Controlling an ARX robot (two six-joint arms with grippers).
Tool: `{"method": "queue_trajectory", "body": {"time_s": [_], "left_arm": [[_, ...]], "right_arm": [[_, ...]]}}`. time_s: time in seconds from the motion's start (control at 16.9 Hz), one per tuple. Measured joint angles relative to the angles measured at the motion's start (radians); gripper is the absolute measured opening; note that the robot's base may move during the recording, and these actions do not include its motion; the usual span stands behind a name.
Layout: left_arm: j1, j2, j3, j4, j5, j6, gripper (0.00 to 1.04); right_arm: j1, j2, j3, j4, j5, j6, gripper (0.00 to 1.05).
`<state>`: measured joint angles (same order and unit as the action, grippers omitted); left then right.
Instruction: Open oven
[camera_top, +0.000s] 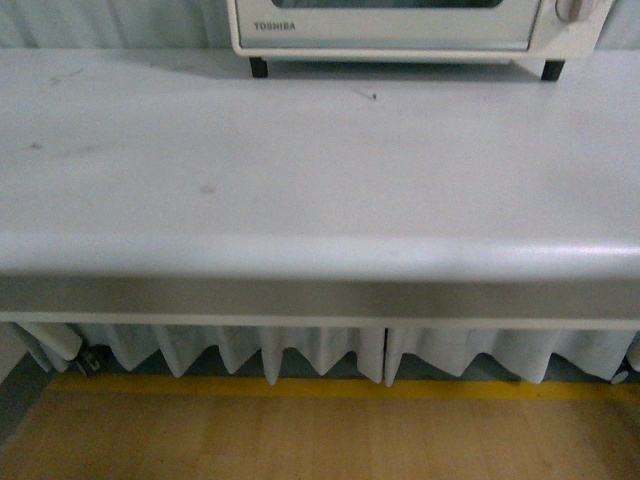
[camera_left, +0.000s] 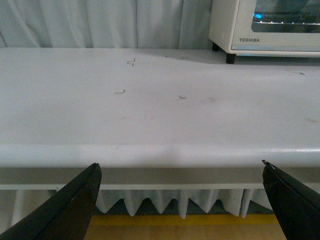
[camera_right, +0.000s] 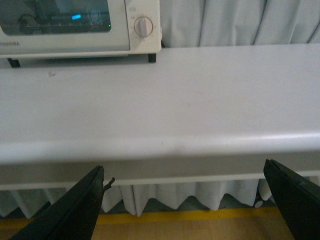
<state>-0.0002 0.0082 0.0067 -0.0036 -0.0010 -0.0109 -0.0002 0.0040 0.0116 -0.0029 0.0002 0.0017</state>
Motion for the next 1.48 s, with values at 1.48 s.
{"method": "queue_trajectory", "body": {"time_s": [1.48], "left_arm": [[0.0, 0.0, 0.0, -0.001, 0.001, 0.001, 0.98]], "right_arm": [[0.0, 0.0, 0.0, -0.002, 0.0, 0.0, 0.98]]}}
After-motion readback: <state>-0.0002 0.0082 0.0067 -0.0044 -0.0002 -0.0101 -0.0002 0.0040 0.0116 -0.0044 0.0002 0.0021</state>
